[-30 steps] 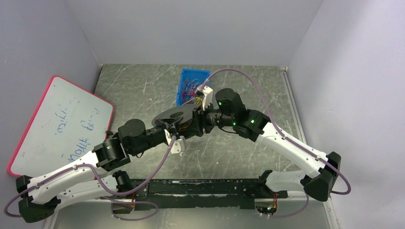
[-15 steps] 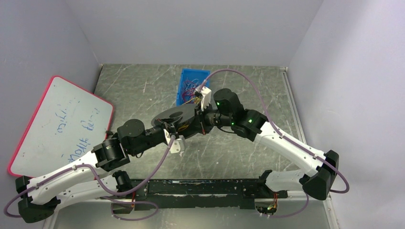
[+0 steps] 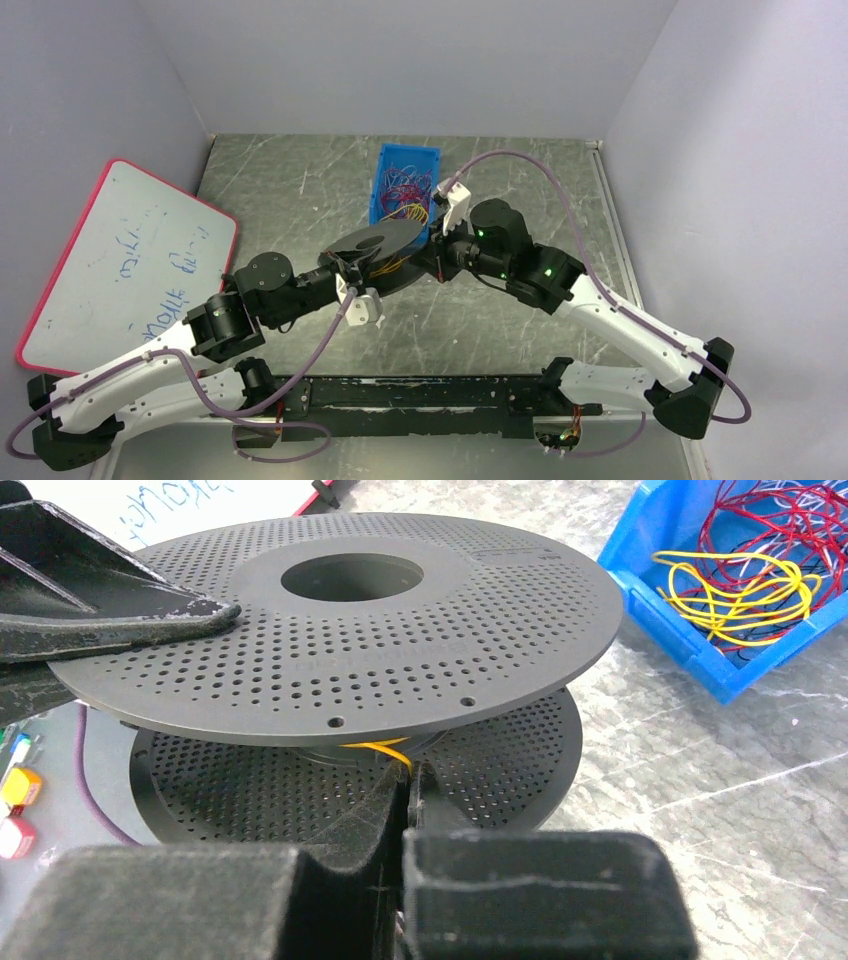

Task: Wrap the cables

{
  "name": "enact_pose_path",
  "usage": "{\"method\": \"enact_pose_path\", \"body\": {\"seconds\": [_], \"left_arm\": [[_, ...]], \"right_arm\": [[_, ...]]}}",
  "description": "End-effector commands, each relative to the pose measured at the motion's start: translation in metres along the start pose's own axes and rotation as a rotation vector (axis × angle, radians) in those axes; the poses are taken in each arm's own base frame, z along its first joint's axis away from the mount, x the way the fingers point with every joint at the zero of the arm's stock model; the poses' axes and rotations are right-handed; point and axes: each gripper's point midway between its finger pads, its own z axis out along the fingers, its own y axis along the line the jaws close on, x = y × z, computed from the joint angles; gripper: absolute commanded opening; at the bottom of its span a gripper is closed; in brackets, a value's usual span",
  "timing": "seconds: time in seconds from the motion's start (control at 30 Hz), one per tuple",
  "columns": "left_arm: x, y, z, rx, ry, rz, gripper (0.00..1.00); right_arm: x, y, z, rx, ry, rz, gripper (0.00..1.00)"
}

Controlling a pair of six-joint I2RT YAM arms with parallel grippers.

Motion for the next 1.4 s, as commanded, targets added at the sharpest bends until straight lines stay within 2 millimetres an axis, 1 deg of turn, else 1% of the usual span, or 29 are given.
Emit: {"method": "enact_pose_path", "body": {"seconds": [0.0,0.17,0.2,0.23,0.27,0.5,0.7,0.83,1.03,1.23,1.37], "left_arm": [[-0.027,0.017,-0.010,-0.032,-0.093,-0.005,0.07],[-0.033,0.016,-0.013,-0.020,-0.120,-0.011,0.07],[-0.035,0.016,-0.014,-0.018,-0.131,-0.014,0.07],[-0.039,0.017,-0.016,-0.015,-0.146,-0.018,0.07],[-0.042,0.016,-0.018,-0.011,-0.162,-0.018,0.07],[-0.065,0.016,-0.033,0.015,-0.272,-0.041,0.07],[-0.084,0.016,-0.041,0.032,-0.368,-0.053,0.07],[-0.087,0.018,-0.039,0.017,-0.391,-0.045,0.07],[-0.103,0.018,-0.039,0.033,-0.461,-0.049,0.07],[-0.120,0.015,-0.039,0.071,-0.538,-0.058,0.07],[-0.124,0.014,-0.034,0.093,-0.551,-0.064,0.07]], "right_arm": [[-0.007,-0.033,-0.007,0.161,-0.074,-0.008,0.00],[-0.005,-0.053,-0.012,0.264,-0.114,0.003,0.00],[-0.009,-0.055,-0.013,0.277,-0.132,0.009,0.00],[-0.001,-0.060,-0.012,0.293,-0.127,0.016,0.00],[0.001,-0.063,-0.012,0.307,-0.134,0.023,0.00],[0.012,-0.071,-0.010,0.314,-0.182,0.050,0.00],[0.027,-0.064,-0.004,0.237,-0.195,0.049,0.00],[0.039,-0.060,0.002,0.190,-0.181,0.053,0.00],[0.061,-0.058,0.009,0.152,-0.140,0.075,0.00],[0.072,-0.053,0.013,0.109,-0.118,0.101,0.00],[0.078,-0.051,0.016,0.091,-0.099,0.105,0.00]]}}
